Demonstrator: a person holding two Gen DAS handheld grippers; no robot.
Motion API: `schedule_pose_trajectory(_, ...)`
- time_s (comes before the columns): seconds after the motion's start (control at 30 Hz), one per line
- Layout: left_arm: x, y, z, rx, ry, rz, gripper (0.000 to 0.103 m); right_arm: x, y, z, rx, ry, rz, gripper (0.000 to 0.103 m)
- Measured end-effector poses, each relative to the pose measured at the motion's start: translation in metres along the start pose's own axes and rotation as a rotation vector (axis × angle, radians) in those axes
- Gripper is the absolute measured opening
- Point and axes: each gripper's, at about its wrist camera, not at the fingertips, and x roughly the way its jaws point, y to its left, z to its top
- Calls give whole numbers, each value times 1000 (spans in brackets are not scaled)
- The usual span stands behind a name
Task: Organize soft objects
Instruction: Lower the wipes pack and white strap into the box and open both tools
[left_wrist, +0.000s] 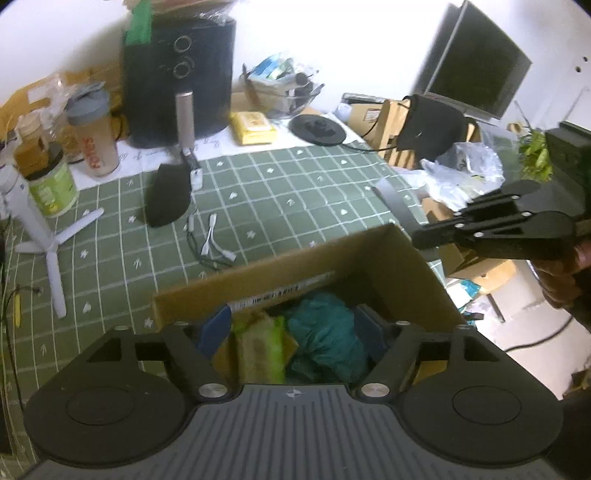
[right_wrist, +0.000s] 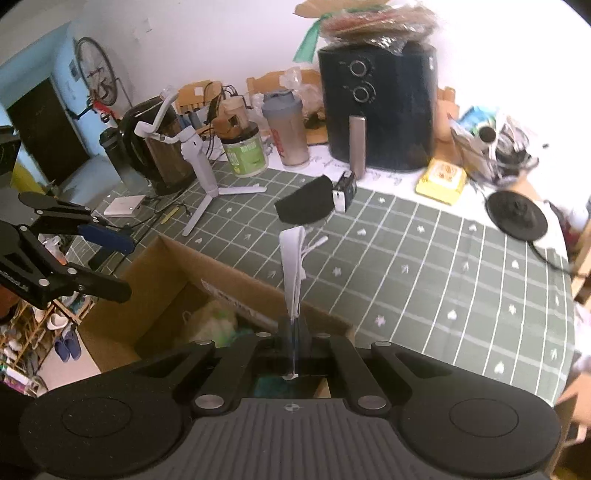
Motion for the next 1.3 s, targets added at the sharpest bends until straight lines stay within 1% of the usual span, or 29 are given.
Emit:
schedule_pose_trajectory(0.27,-2,-10,-21,-63,21,41,73,-5,10,-18,92,7,-3,3)
schedule_pose_trajectory(0.4,-2,-16,-29,-75,24,54,73,-11,14,-17,127,-12,-13,3)
schedule_pose_trajectory(0.6,-4,-20,-39,-96,12,69,73,-21,17,-5,150,-34,-13,4)
schedule_pose_trajectory(0.7,-7,-21,-44,-111,2,77,73,-17,16,-6,174,-18,-18,4)
schedule_pose_trajectory(0.77,-9,-21,-46,-123,-9,90,73,-11,17,-9,183,11,-13,5)
schedule_pose_trajectory(0.8,-11,-21,-47,-130,-19,100,73,-7,17,-12,181,35,-19,7)
schedule_pose_trajectory(0.83,-13,-21,-49,-138,-31,111,73,-2,19,-14,172,59,-28,11)
schedule_pose_trajectory(0.87,-15,-21,-50,-147,-43,121,73,0,20,-17,162,71,-37,29)
schedule_pose_trajectory(0.9,-18,-20,-52,-161,-57,132,73,2,21,-19,152,74,-50,57)
schedule_pose_trajectory(0.93,-19,-19,-53,-172,-68,140,73,3,23,-20,147,71,-59,70)
schedule_pose_trajectory(0.97,-22,-18,-54,-181,-77,146,73,3,25,-21,140,65,-62,86)
schedule_pose_trajectory(1.0,-24,-17,-56,-188,-88,150,73,3,26,-22,134,65,-56,90)
schedule_pose_trajectory(1.03,-26,-16,-58,-193,-95,154,73,4,27,-22,127,69,-49,91)
schedule_pose_trajectory(1.1,-27,-13,-63,-204,-94,164,73,5,29,-22,107,69,-43,98)
schedule_pose_trajectory(1.23,-28,-5,-68,-232,-83,191,73,6,30,-19,79,75,-48,100)
schedule_pose_trajectory(1.3,-30,-2,-67,-241,-91,198,73,5,29,-16,76,70,-53,103)
